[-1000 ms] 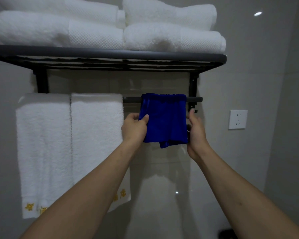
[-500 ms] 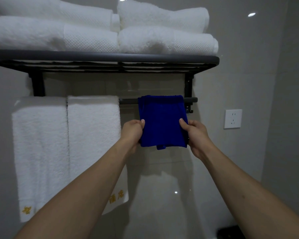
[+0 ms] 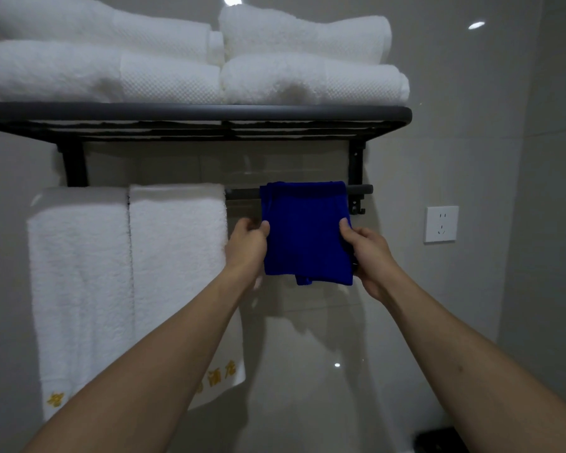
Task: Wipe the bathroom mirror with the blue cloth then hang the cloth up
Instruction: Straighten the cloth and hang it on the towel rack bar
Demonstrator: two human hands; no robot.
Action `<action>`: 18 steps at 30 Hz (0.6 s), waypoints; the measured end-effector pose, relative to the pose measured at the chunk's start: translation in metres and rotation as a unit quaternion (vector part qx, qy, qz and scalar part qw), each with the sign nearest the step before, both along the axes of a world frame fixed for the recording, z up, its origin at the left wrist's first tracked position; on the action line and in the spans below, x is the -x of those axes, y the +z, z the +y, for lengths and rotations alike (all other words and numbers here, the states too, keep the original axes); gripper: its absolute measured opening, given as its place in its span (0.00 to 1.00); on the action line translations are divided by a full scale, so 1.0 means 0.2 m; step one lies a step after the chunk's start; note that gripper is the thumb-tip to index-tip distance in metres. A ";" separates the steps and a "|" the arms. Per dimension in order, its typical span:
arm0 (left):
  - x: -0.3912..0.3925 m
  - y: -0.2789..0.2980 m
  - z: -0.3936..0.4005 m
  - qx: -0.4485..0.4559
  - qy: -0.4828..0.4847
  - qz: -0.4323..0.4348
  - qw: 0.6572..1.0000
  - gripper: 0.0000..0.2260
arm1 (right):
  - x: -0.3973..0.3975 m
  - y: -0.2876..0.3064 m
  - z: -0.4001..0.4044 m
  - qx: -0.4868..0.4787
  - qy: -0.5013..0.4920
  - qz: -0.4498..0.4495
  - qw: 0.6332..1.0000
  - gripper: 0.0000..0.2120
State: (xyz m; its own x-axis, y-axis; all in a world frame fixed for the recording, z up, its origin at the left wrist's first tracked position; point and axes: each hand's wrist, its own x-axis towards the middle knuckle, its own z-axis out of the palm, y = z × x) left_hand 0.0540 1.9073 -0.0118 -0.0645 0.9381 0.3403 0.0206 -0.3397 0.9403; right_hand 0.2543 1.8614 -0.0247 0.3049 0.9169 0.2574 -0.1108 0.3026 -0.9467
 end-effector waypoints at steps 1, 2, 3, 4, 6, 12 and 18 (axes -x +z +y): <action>-0.01 0.02 0.01 -0.003 -0.018 -0.019 1.000 0.14 | 0.00 0.02 0.00 0.006 0.016 0.013 1.000 0.18; -0.02 0.05 0.01 -0.006 -0.025 -0.032 0.999 0.13 | -0.01 0.03 0.01 0.011 0.033 0.037 0.999 0.18; -0.03 0.07 0.02 -0.004 -0.031 -0.049 0.998 0.11 | -0.01 0.05 0.02 0.015 0.046 0.058 0.997 0.17; -0.03 0.09 0.02 0.002 -0.043 -0.072 0.997 0.09 | -0.02 0.06 0.03 0.019 0.058 0.057 0.996 0.15; -0.03 0.13 0.01 0.017 -0.082 -0.095 0.992 0.07 | -0.03 0.10 0.04 0.031 0.079 -0.004 0.996 0.16; -0.02 0.18 0.02 0.008 -0.132 -0.035 0.991 0.13 | -0.05 0.16 0.08 0.048 0.011 -0.142 0.989 0.09; 0.00 0.09 0.06 0.025 -0.100 -0.039 0.994 0.09 | -0.05 0.08 0.08 0.052 -0.046 -0.164 0.984 0.08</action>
